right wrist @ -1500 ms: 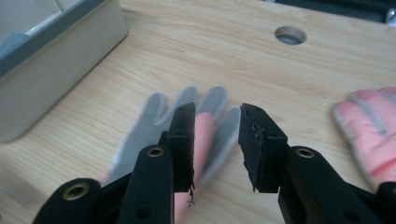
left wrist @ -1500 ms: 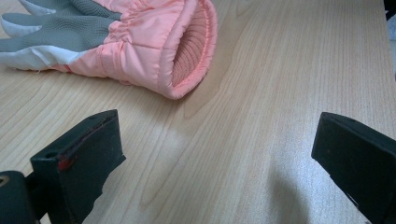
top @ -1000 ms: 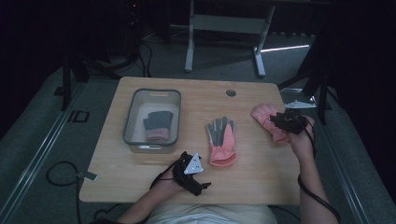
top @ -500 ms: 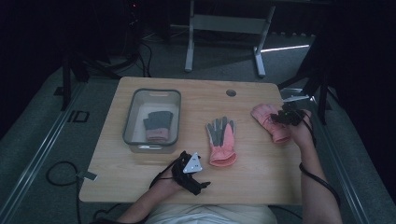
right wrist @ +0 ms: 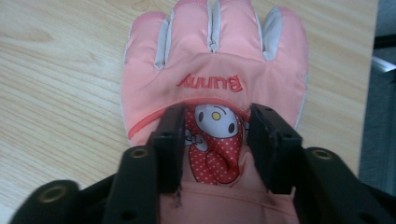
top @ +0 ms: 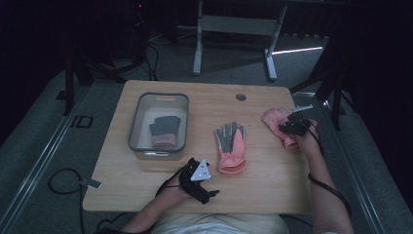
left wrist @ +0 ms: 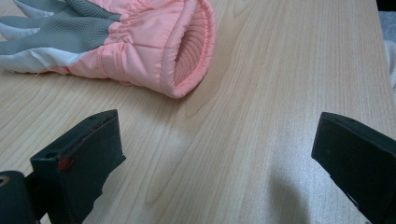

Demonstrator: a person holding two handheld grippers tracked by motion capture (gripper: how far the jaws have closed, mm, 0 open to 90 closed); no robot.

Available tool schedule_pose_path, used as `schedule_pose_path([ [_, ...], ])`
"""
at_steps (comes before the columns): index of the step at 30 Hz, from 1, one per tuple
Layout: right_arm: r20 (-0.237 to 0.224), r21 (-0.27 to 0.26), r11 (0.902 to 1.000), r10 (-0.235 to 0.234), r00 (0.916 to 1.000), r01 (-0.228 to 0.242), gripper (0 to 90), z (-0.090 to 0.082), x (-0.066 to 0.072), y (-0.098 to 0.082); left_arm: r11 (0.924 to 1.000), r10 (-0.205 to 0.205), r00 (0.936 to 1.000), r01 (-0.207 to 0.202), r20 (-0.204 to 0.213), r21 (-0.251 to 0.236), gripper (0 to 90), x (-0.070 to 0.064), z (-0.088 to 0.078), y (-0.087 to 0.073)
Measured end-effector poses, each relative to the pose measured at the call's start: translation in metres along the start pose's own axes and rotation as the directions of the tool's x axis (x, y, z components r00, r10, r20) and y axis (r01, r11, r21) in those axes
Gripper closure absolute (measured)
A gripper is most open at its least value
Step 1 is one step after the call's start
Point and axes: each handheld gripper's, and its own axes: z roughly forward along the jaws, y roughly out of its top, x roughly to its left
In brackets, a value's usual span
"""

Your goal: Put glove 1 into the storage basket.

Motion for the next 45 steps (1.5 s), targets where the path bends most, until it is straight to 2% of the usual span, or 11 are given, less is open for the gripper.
schedule_pose_path([
  [5,-0.006,0.029,0.9994,0.019,0.9998,-0.019,76.0,0.000,0.001,0.003,1.0000,-0.001,1.0000,0.001,-0.001,0.000,1.6,0.001,0.000,0.000],
  [10,-0.007,0.014,0.9945,0.104,0.9945,-0.104,86.1,-0.014,-0.003,0.007,1.0000,-0.004,1.0000,0.004,0.005,-0.008,1.6,0.002,0.000,0.000],
  [13,0.009,-0.024,0.9901,0.139,0.9903,-0.139,86.7,-0.033,-0.004,0.010,0.9999,-0.008,1.0000,0.008,0.005,-0.009,1.6,0.002,0.000,0.000],
  [17,0.015,-0.084,0.9761,0.202,0.9792,-0.201,86.7,-0.065,0.001,0.015,1.0000,-0.002,1.0000,0.002,0.005,-0.007,1.6,0.002,0.000,-0.001],
  [21,0.055,-0.115,0.9708,0.218,0.9744,-0.211,86.7,-0.102,0.015,0.020,1.0000,0.001,1.0000,-0.001,0.002,-0.008,1.6,0.001,0.000,0.000],
  [25,0.074,-0.158,0.9558,0.262,0.9623,-0.248,86.8,-0.133,0.030,0.018,1.0000,0.002,1.0000,-0.002,0.000,-0.006,1.6,0.001,0.000,0.000],
  [28,0.099,-0.149,0.9579,0.262,0.9601,-0.246,86.8,-0.145,0.045,0.014,0.9999,0.002,1.0000,-0.002,0.002,-0.010,1.6,0.001,0.000,0.000],
  [31,0.106,-0.151,0.9519,0.284,0.9529,-0.267,86.8,-0.150,0.055,0.005,1.0000,0.004,1.0000,-0.004,0.002,-0.006,1.6,0.001,0.000,0.000],
  [37,0.107,-0.130,0.9537,0.285,0.9524,-0.271,86.9,-0.149,0.082,-0.011,1.0000,0.008,1.0000,-0.008,0.005,-0.006,1.6,0.001,0.000,0.000],
  [41,0.084,-0.120,0.9487,0.303,0.9492,-0.293,86.8,-0.142,0.095,-0.021,0.9999,0.006,1.0000,-0.006,0.008,-0.011,1.6,0.001,0.000,0.000],
  [45,0.099,-0.100,0.9502,0.305,0.9474,-0.295,86.8,-0.129,0.105,-0.027,0.9999,0.004,1.0000,-0.004,0.008,-0.015,1.6,0.002,0.000,-0.001],
])
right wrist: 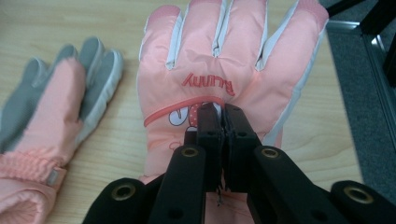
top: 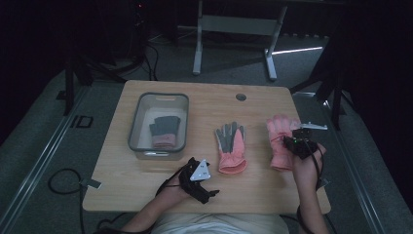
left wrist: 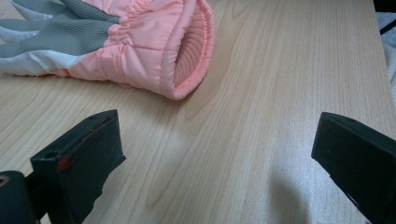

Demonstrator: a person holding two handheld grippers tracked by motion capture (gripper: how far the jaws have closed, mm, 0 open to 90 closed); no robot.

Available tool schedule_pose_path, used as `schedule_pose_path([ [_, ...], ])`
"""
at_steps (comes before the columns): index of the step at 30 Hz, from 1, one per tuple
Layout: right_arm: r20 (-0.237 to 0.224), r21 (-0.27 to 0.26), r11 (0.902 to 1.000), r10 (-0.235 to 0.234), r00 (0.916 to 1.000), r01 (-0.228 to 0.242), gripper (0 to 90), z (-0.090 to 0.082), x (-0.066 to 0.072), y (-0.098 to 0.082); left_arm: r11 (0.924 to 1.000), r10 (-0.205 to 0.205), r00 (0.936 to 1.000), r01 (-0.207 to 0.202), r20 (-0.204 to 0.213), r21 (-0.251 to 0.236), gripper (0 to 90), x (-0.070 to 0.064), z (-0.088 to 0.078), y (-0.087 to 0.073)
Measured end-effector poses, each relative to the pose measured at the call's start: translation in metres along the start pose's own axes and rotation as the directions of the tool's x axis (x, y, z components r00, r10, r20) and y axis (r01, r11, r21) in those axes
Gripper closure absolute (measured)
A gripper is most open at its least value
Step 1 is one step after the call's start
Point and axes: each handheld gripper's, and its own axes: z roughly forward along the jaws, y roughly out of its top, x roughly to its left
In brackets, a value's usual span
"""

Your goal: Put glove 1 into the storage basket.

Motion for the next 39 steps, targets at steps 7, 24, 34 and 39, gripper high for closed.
schedule_pose_path([
  [7,-0.006,0.044,0.9987,0.025,0.9997,-0.024,86.8,0.029,0.001,-0.010,1.0000,0.002,1.0000,-0.002,-0.001,0.004,1.6,0.000,0.000,0.000],
  [24,-0.018,0.098,0.9950,0.024,0.9996,-0.022,78.0,0.068,-0.003,-0.025,0.9999,0.007,1.0000,-0.007,0.006,0.012,1.6,0.001,0.001,-0.002],
  [34,-0.087,0.055,0.9775,-0.199,0.9762,0.204,65.0,0.049,-0.011,-0.011,0.9997,0.014,0.9999,-0.014,0.009,0.019,1.6,0.000,0.002,-0.001],
  [39,-0.142,0.030,0.9777,-0.202,0.9691,0.208,61.8,0.039,-0.020,-0.006,0.9997,0.011,0.9999,-0.011,0.009,0.020,1.6,0.000,0.002,-0.001],
])
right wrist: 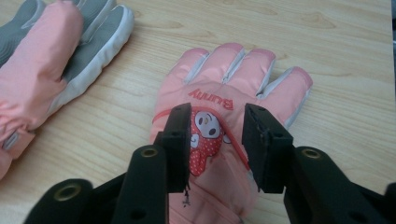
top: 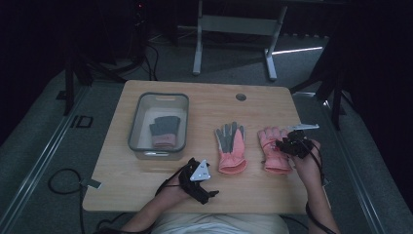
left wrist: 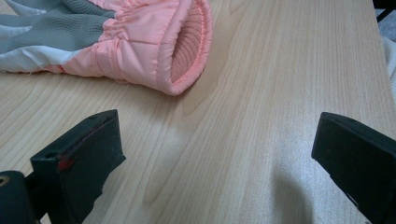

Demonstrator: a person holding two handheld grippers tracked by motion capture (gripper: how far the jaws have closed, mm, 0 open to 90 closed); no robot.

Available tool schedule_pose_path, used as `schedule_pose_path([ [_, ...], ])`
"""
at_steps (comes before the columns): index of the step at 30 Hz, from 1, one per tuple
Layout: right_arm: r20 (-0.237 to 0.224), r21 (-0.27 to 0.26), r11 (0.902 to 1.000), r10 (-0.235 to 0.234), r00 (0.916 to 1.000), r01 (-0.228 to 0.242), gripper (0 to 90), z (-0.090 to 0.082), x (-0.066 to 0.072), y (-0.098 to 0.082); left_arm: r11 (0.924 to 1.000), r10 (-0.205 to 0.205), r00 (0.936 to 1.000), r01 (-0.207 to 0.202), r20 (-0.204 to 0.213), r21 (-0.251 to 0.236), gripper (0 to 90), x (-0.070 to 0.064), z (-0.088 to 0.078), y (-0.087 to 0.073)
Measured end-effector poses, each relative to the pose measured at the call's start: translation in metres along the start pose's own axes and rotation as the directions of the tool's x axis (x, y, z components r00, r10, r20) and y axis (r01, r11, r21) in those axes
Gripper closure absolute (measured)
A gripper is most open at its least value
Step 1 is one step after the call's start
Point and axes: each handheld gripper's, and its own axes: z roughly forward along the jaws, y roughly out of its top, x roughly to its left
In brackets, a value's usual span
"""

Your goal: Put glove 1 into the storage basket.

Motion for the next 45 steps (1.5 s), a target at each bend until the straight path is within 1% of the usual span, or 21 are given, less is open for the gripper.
schedule_pose_path([
  [2,-0.002,0.016,0.9996,-0.025,0.9997,0.025,61.8,0.002,-0.001,-0.003,1.0000,0.003,1.0000,-0.003,0.000,0.001,1.6,0.000,0.000,0.000],
  [3,-0.010,0.025,0.9993,-0.028,0.9995,0.029,61.7,0.004,-0.001,-0.004,1.0000,0.002,1.0000,-0.002,0.002,0.003,1.6,0.000,0.000,-0.001],
  [4,-0.018,0.033,0.9991,-0.026,0.9995,0.026,61.3,0.005,-0.002,-0.006,1.0000,-0.001,1.0000,0.001,0.005,0.004,1.6,0.000,0.000,-0.001],
  [7,-0.020,0.057,0.9982,-0.017,0.9997,0.018,61.0,0.012,-0.004,-0.013,1.0000,-0.003,1.0000,0.003,0.006,-0.003,1.6,0.000,0.000,0.000],
  [9,-0.006,0.068,0.9974,-0.024,0.9997,0.024,63.7,0.019,-0.004,-0.019,1.0000,-0.001,1.0000,0.001,0.006,0.003,1.6,0.000,0.000,-0.001],
  [11,-0.008,0.062,0.9978,-0.025,0.9997,0.025,66.7,0.025,-0.003,-0.024,1.0000,0.004,1.0000,-0.004,-0.006,0.004,1.6,0.000,0.000,0.000],
  [16,-0.022,0.053,0.9983,0.026,0.9994,-0.025,80.5,0.029,-0.004,-0.027,1.0000,0.002,1.0000,-0.002,-0.003,-0.001,1.6,0.000,0.000,-0.001],
  [19,-0.007,0.050,0.9983,0.029,0.9996,-0.028,84.7,0.029,-0.001,-0.027,1.0000,0.002,1.0000,-0.002,-0.002,-0.008,1.6,-0.001,0.000,-0.001],
  [20,-0.005,0.050,0.9983,0.031,0.9995,-0.031,85.7,0.028,0.000,-0.026,1.0000,0.006,1.0000,-0.006,-0.001,-0.002,1.6,-0.001,0.000,-0.001],
  [21,-0.003,0.048,0.9979,0.044,0.9990,-0.044,86.7,0.026,-0.001,-0.024,1.0000,0.006,1.0000,-0.006,0.001,0.001,1.6,-0.001,0.000,-0.001],
  [23,0.010,0.036,0.9977,0.056,0.9984,-0.057,87.4,0.020,0.000,-0.021,1.0000,0.005,1.0000,-0.005,-0.001,-0.001,1.6,-0.001,0.000,0.000],
  [26,0.038,0.010,0.9986,0.051,0.9980,-0.051,87.7,0.010,0.001,-0.015,0.9999,0.002,1.0000,-0.002,-0.007,-0.011,1.6,0.001,-0.001,0.000],
  [29,0.037,-0.012,0.9982,0.059,0.9975,-0.059,87.8,-0.001,-0.001,-0.008,0.9999,0.005,1.0000,-0.005,-0.007,-0.012,1.6,0.001,-0.001,0.000],
  [31,0.029,-0.027,0.9974,0.067,0.9974,-0.066,87.8,-0.008,0.000,-0.002,0.9999,0.007,1.0000,-0.007,-0.007,-0.012,1.6,0.001,-0.001,0.000],
  [34,0.025,-0.044,0.9973,0.061,0.9978,-0.060,87.7,-0.016,0.004,0.005,0.9999,0.007,1.0000,-0.007,-0.005,-0.011,1.6,0.001,-0.001,0.000],
  [35,0.007,-0.068,0.9967,0.045,0.9990,-0.044,87.8,-0.024,0.009,0.013,0.9999,0.006,1.0000,-0.006,-0.005,-0.012,1.6,0.000,-0.001,0.000],
  [37,-0.001,-0.086,0.9958,0.033,0.9995,-0.033,87.7,-0.031,0.015,0.021,0.9999,0.004,1.0000,-0.005,-0.004,-0.012,1.6,0.001,-0.001,0.000],
  [39,0.003,-0.099,0.9949,0.019,0.9998,-0.019,87.7,-0.037,0.022,0.029,0.9999,0.008,0.9999,-0.008,-0.006,-0.010,1.6,0.001,-0.001,0.000],
  [40,0.000,-0.110,0.9939,0.002,1.0000,-0.002,87.7,-0.041,0.027,0.034,0.9999,0.007,1.0000,-0.007,-0.005,-0.010,1.6,0.001,-0.001,0.000],
  [42,-0.012,-0.123,0.9924,-0.005,0.9999,0.004,87.7,-0.046,0.035,0.040,0.9999,0.006,1.0000,-0.006,-0.004,-0.012,1.6,0.001,-0.001,0.000],
  [45,-0.028,-0.147,0.9883,-0.045,0.9986,0.040,87.7,-0.053,0.051,0.052,0.9999,0.004,1.0000,-0.004,-0.003,-0.012,1.6,0.001,-0.001,0.000],
])
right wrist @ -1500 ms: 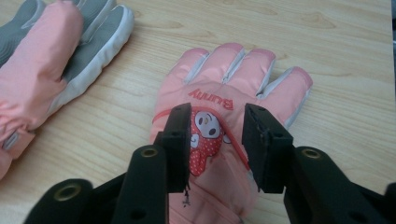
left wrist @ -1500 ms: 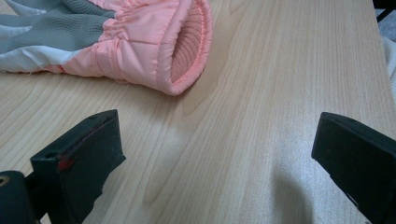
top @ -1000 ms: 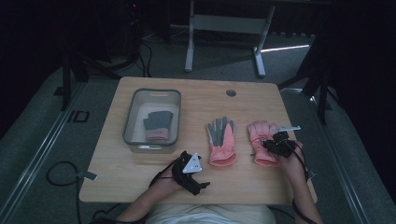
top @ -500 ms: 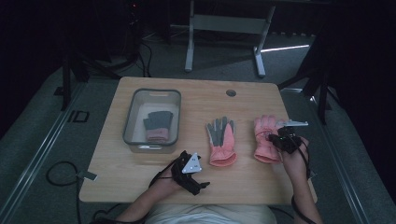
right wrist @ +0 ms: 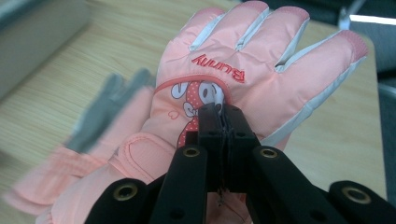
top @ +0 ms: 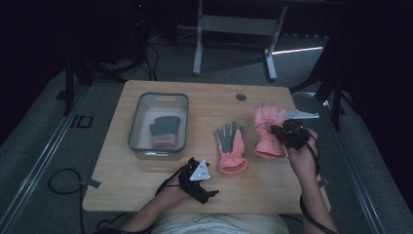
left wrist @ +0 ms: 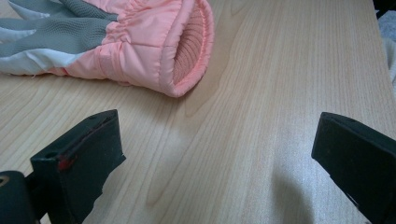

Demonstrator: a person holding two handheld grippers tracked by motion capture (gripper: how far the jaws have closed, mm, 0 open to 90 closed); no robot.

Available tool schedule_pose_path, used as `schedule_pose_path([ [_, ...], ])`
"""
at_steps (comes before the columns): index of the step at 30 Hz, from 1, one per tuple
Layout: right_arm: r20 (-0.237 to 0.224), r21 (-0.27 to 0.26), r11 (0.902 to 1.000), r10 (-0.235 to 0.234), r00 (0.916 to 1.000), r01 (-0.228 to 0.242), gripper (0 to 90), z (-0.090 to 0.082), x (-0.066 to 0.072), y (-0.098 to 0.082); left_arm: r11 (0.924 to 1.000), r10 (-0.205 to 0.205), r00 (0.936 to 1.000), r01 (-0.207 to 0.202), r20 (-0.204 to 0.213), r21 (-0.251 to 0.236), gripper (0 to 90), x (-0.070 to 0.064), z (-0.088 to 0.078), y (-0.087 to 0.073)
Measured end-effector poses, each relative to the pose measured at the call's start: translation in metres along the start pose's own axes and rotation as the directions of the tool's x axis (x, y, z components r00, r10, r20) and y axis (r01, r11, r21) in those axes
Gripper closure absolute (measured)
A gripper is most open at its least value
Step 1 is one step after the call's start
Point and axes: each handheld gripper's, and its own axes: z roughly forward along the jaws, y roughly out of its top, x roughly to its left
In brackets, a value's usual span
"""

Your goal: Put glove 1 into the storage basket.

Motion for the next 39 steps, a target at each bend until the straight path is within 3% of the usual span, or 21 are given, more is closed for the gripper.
schedule_pose_path([
  [7,-0.072,-0.027,0.9986,-0.048,0.9963,0.046,87.7,-0.002,0.032,0.023,1.0000,0.001,1.0000,-0.001,0.002,-0.002,1.6,-0.001,0.000,0.000],
  [12,-0.125,-0.033,0.9951,-0.096,0.9874,0.093,87.7,0.007,0.058,0.032,1.0000,0.001,1.0000,-0.001,0.005,-0.002,1.6,0.000,0.000,0.000],
  [19,-0.152,-0.003,0.9962,-0.087,0.9845,0.087,87.6,0.021,0.081,0.029,1.0000,0.001,1.0000,-0.001,0.007,-0.005,1.6,-0.001,0.000,0.000],
  [27,-0.127,0.044,0.9958,-0.074,0.9891,0.080,87.7,0.036,0.086,0.011,1.0000,0.003,1.0000,-0.003,0.009,-0.002,1.6,-0.001,0.000,0.000],
  [39,-0.137,0.116,0.9925,-0.020,0.9904,0.036,87.6,0.066,0.083,-0.003,1.0000,-0.001,1.0000,0.001,0.009,-0.002,1.6,-0.001,0.001,-0.001],
])
